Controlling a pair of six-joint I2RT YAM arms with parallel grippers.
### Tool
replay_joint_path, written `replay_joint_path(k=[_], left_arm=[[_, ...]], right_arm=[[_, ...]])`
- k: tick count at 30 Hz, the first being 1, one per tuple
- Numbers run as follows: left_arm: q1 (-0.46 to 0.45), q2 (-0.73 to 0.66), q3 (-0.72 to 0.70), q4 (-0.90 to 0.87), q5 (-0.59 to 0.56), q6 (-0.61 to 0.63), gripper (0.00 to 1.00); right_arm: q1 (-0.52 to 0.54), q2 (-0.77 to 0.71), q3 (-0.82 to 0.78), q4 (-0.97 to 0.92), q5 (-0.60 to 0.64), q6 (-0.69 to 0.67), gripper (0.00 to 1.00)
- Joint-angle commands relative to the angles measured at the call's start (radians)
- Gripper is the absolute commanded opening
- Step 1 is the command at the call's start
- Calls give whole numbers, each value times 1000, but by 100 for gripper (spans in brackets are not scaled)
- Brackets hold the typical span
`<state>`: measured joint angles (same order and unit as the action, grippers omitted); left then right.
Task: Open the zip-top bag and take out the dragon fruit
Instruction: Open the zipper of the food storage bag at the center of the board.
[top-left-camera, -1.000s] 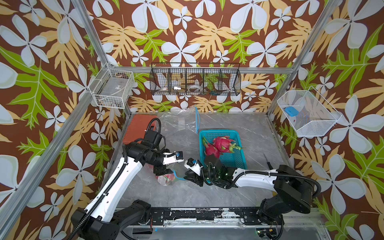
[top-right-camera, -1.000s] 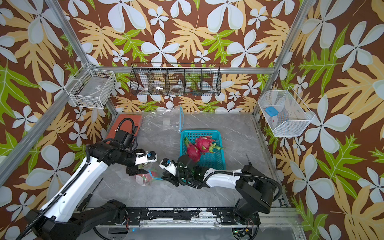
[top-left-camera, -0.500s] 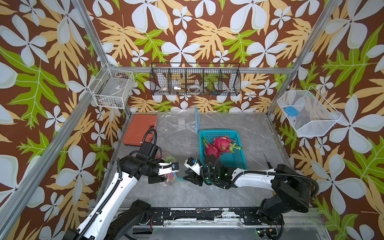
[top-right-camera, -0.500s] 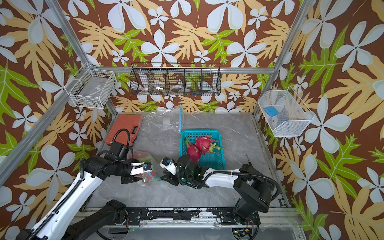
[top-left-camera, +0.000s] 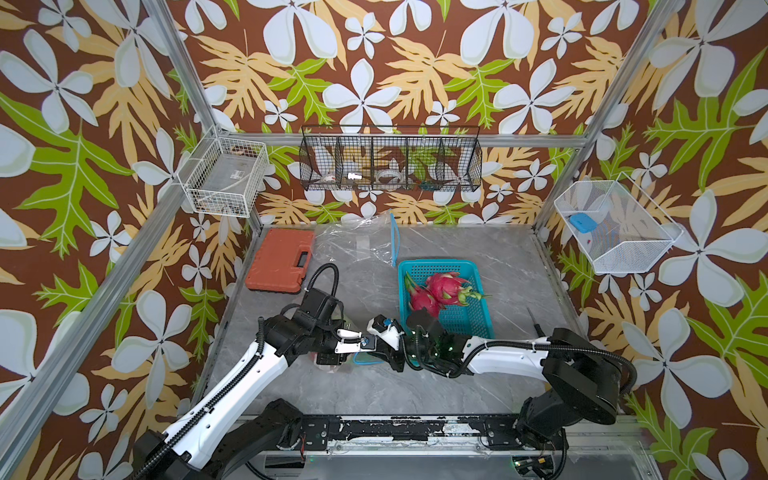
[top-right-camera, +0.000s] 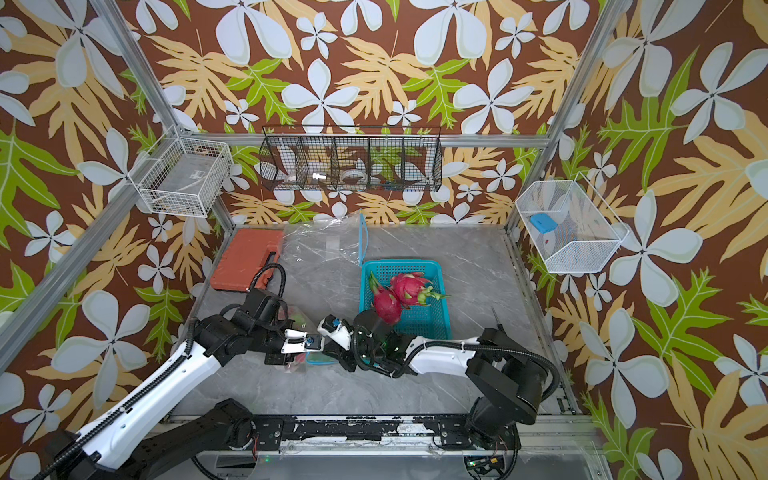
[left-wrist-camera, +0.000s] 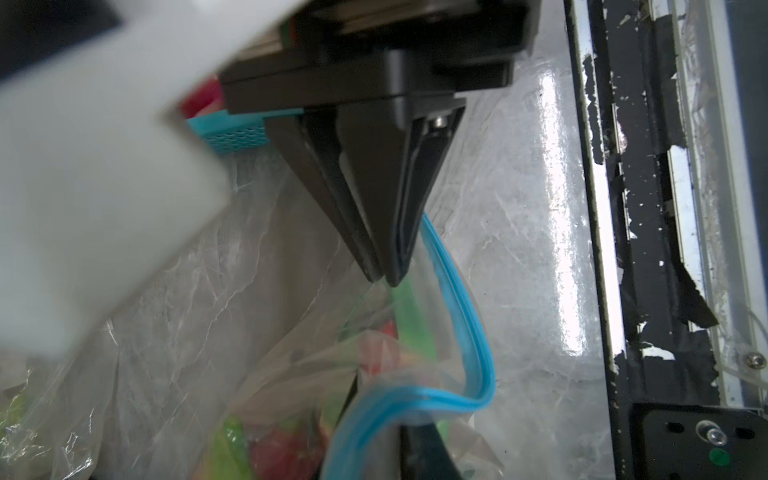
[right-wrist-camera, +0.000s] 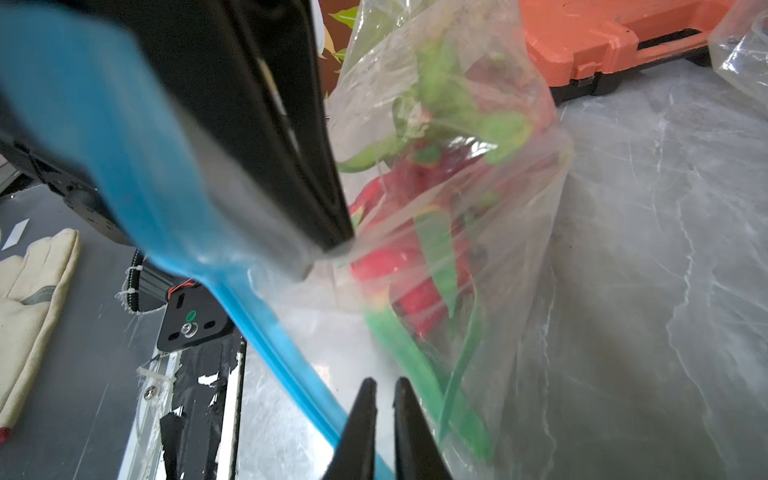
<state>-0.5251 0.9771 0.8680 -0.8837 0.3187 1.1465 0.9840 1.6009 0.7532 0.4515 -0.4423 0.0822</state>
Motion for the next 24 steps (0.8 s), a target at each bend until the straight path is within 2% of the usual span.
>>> replay_joint_path(k=[1,3,4,5,7,8,11,15,21,24], left_arm=[[-4,-10,-21,27,-6,52,4],[-4,-35,-41,71,-13,42,0],[-4,-47,-49,95,-13,29,0],[-4,-58,-55,115,-13,12,0],[-4,-74,-65,156,-9,-30,0],[-4,-82,-68,193,-10,-72,0],[-4,-98,-87,295,-13,-197,0],[-4,-102,-116,308,-5,-251,0],[-4,-66,-99,252,-1,-210,0],[-4,-64,-103,222,-13,-157,0]], right_arm=[[-11,7,6,35,-15,36,3],[-26,4,-9,52,-37,51,5],[-29,0,-22,60,-52,52,13],[-30,-12,-40,70,-79,38,25],[-23,-51,-88,112,-93,12,41],[-13,-77,-112,126,-80,-16,44],[22,-106,-115,100,-30,-86,46],[21,-59,-63,116,-32,-69,38],[16,38,32,128,-94,-42,10],[6,47,34,125,-117,-31,0]])
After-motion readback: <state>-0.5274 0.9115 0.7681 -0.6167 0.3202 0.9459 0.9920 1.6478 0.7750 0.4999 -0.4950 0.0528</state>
